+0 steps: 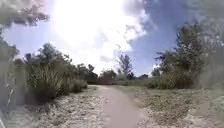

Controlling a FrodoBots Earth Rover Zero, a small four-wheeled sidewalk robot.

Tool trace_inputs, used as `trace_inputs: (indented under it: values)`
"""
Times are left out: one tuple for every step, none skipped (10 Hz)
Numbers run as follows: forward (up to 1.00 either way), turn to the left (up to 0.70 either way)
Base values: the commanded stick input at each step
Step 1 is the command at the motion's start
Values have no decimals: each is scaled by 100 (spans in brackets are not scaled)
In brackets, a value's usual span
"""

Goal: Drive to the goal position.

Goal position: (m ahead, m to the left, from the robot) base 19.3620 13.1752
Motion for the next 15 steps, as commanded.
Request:
trace_inputs:
  values:
    - [70,0]
    - [70,0]
    - [70,0]
    - [70,0]
    - [70,0]
    - [70,0]
    - [70,0]
    - [70,0]
    - [70,0]
    - [70,0]
    - [70,0]
    - [70,1]
    - [70,16]
    - [70,35]
    - [70,35]
